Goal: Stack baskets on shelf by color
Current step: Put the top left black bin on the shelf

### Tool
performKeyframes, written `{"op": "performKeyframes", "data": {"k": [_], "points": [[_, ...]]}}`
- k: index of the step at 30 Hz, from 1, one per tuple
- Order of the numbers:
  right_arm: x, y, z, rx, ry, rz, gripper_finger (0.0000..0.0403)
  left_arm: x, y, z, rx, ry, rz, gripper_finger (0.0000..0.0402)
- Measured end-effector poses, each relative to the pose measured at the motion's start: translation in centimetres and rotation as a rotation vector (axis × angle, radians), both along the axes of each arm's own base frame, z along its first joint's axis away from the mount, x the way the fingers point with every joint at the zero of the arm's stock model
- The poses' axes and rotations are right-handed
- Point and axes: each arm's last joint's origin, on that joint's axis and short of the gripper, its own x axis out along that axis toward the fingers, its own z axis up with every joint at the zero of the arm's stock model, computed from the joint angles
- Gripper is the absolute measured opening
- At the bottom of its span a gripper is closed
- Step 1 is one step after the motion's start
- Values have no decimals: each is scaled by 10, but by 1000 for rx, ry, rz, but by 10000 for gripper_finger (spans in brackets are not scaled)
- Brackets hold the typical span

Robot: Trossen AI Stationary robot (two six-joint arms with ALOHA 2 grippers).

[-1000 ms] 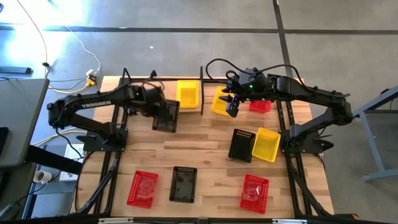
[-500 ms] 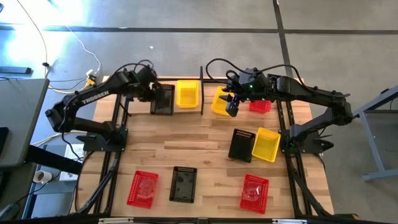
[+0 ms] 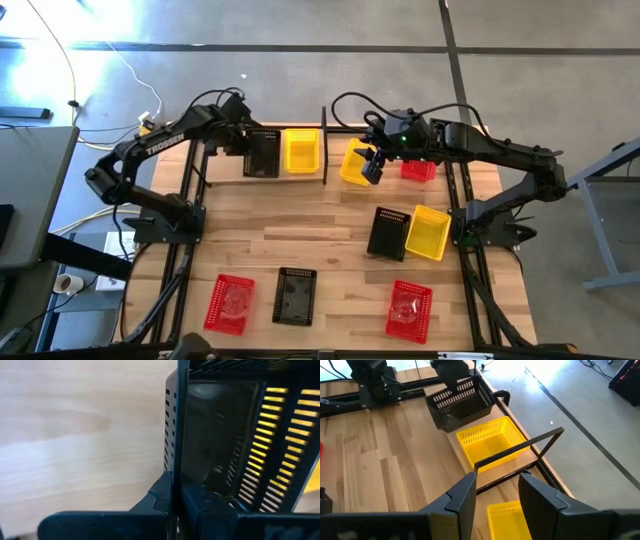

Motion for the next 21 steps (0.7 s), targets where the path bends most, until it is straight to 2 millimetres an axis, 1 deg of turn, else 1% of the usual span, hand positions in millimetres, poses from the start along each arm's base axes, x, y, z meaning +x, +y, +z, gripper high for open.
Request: {"op": "performKeyframes", "data": {"k": [7,13,18,21], "points": [[-1,-2,0,6,-3,-15,134,-3,15,-14,-41,26,40,1],[-1,-5,0,13,-6,-31,134,-3,21,-24,-74,39,42,1],[-2,-8,0,14,-5,-42,134,-1,25,-30,-85,39,32,1],[-2,-10,0,14,-4,-48,134,2,28,-29,-64,0,24,1]]}}
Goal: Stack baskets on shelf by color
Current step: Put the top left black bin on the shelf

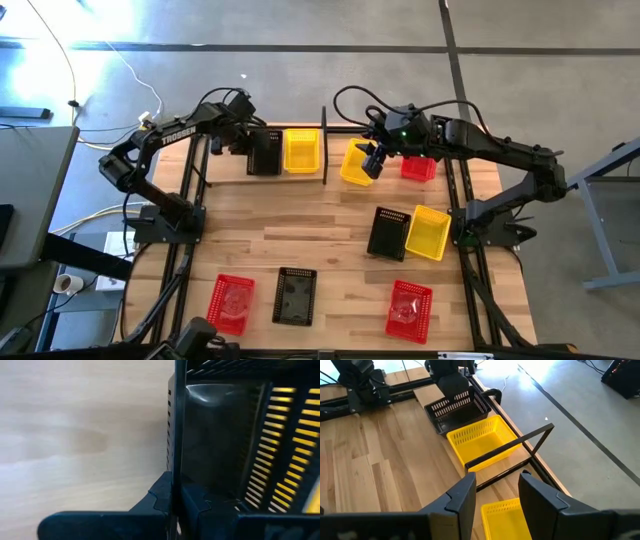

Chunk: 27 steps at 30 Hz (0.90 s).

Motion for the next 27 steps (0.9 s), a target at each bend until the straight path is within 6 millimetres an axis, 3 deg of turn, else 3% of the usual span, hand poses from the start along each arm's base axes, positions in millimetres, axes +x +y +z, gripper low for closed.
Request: {"op": "performKeyframes", "data": {"k": [27], "points": [[-1,-3,0,1,6,-11,134,0,2,0,30,13,10,14]]}}
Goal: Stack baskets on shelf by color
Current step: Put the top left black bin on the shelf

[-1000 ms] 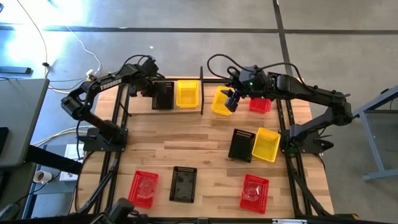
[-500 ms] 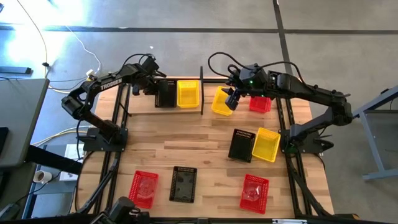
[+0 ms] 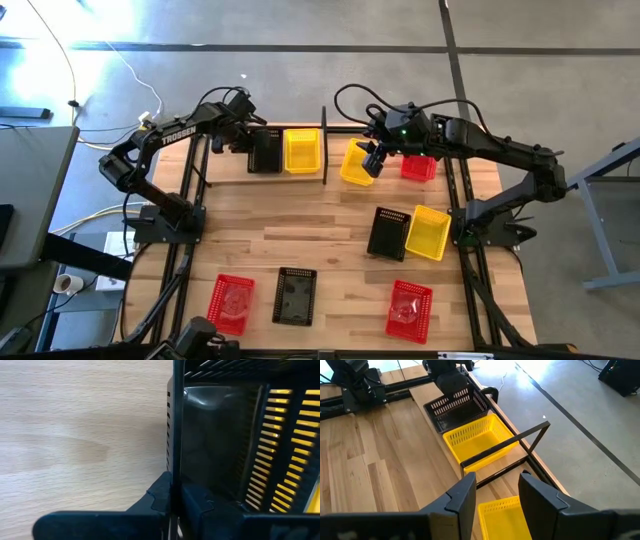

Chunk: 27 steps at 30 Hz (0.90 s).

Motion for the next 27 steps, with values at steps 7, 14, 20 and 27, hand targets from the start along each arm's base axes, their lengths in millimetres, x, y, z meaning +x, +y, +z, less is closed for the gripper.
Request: {"op": "performKeyframes", "data": {"k": [7,14,20,27], "points": [[0,0,0,10,-2,-9,134,1,0,0,-9,-19,-14,39],[0,0,0,13,-1,-11,134,1,0,0,-2,-15,-18,71],[0,0,-1,15,-2,-12,134,1,0,0,6,-8,-48,78],[0,0,-1,26,-8,-21,134,-1,-1,3,27,10,-51,79]]}}
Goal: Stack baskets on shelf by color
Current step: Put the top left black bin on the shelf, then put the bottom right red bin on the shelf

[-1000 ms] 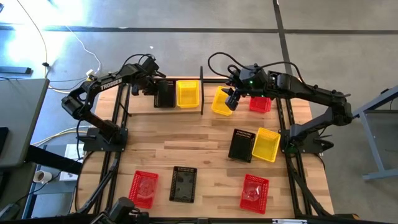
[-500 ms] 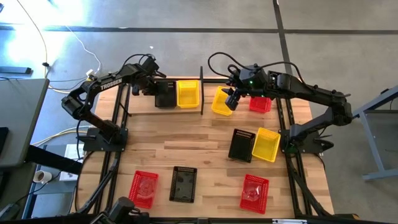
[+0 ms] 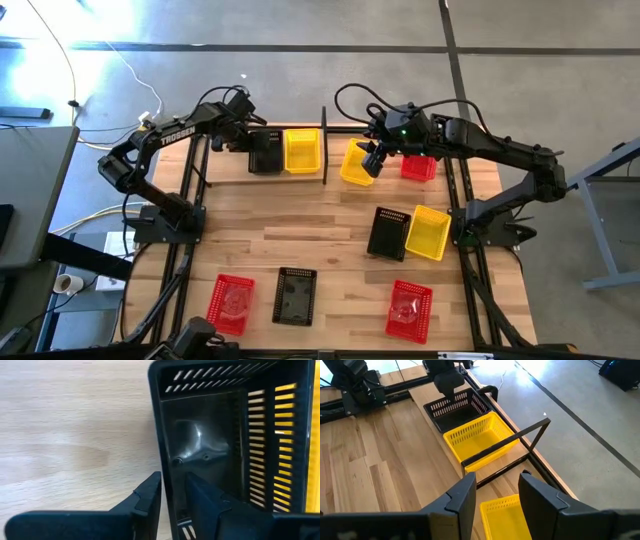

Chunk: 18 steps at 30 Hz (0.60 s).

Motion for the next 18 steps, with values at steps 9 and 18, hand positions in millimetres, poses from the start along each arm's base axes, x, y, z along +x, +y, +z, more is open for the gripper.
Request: {"op": "performKeyframes", "data": {"k": [9,18], "points": [[-1,0,-2,6,22,1,134,3,6,30,66,4,-32,79],[-5,2,-6,55,64,-15,134,4,1,61,50,21,-66,78]]}}
